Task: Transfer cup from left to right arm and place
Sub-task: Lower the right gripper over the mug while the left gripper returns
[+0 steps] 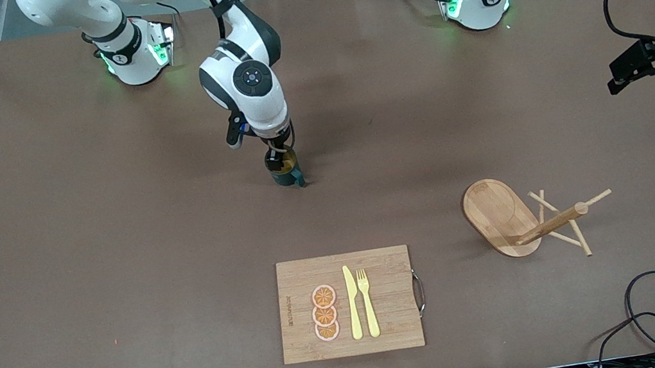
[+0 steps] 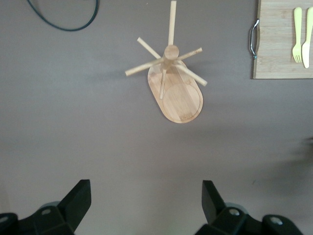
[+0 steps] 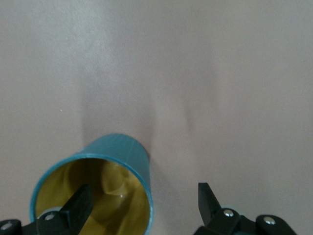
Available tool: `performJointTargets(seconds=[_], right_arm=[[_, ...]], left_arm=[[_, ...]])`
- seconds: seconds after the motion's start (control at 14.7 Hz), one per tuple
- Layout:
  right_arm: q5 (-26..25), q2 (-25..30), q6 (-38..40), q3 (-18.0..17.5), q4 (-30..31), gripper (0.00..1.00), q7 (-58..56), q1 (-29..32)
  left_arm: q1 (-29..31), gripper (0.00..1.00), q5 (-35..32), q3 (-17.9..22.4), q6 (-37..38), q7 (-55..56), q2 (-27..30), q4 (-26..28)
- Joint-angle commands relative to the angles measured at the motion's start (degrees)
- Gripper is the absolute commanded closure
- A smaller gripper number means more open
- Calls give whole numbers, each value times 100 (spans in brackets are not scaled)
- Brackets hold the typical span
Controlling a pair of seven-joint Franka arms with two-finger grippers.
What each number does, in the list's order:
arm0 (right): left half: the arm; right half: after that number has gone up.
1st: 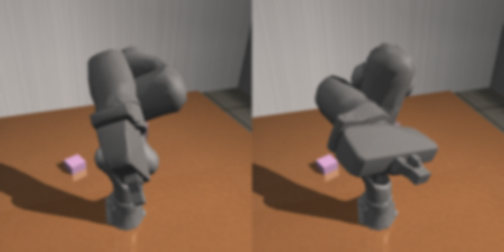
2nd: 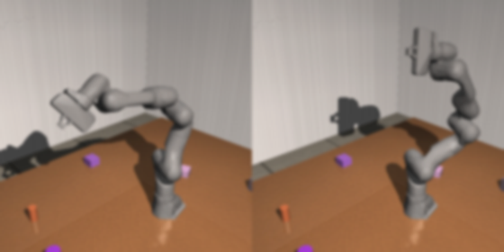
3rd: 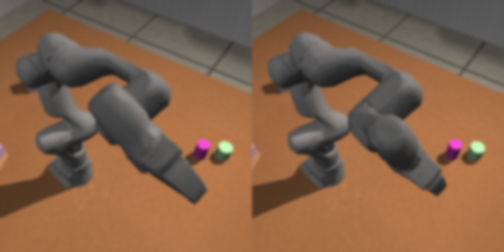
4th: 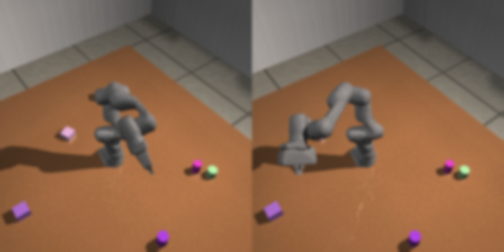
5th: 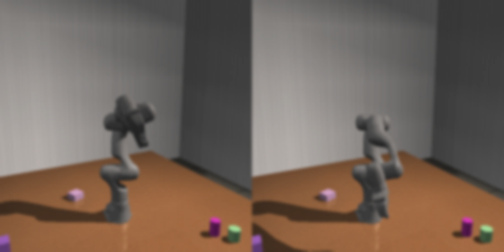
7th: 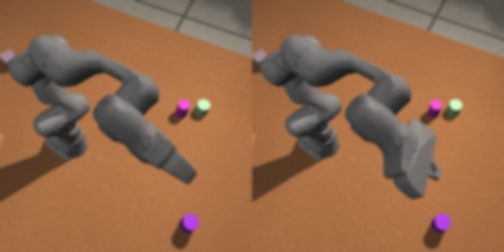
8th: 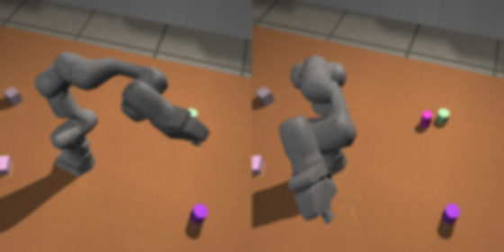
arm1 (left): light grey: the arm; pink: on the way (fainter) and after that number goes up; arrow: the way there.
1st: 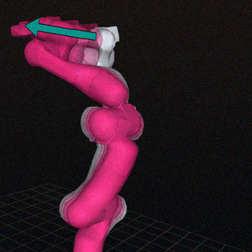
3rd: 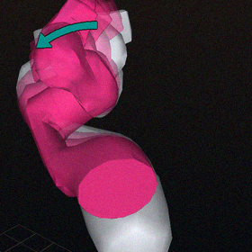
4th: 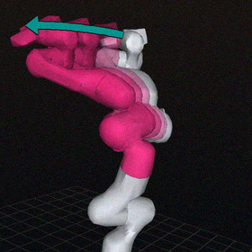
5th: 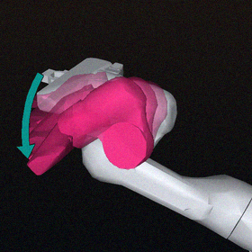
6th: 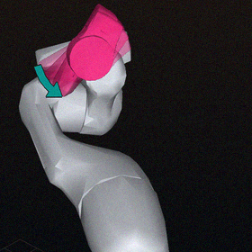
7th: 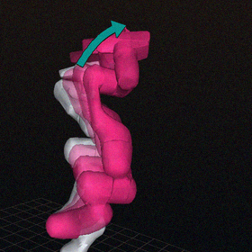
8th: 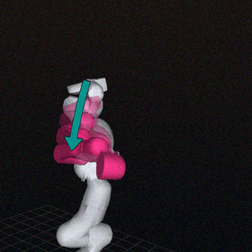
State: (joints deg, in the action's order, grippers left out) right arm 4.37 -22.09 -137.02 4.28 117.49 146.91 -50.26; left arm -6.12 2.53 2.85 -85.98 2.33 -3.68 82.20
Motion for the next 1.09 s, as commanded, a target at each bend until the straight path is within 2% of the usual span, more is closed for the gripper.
performJointTargets(seconds=[0.0, 0.07, 0.14, 0.34, 0.41, 0.61, 1.02], right_arm=[[29, -119, -97, 56, -129, 23, 110, -115], [38, -155, -88, 56, -190, 40, 118, -98], [38, -164, -88, 47, -208, 50, 110, -71], [38, -172, -97, 47, -217, 91, 84, -45], [29, -172, -80, 47, -209, 100, 14, -54], [29, -173, -27, 56, -200, 100, -968, -80], [29, 73, 228, 64, -147, 100, -3375, 174]], left_arm=[[-197, 0, -42, 84, -6, 269, 482, 455], [-180, 0, -42, 75, -6, 242, 491, 446], [-145, 0, -25, 66, -23, 224, 491, 437], [-118, 0, -7, 66, -50, -12, 535, 446], [-118, 0, -42, 66, -137, -65, 526, 446], [-109, 0, -51, 66, -514, -109, 456, 446], [-171, 0, -270, -109, -507, 407, 412, 402]])
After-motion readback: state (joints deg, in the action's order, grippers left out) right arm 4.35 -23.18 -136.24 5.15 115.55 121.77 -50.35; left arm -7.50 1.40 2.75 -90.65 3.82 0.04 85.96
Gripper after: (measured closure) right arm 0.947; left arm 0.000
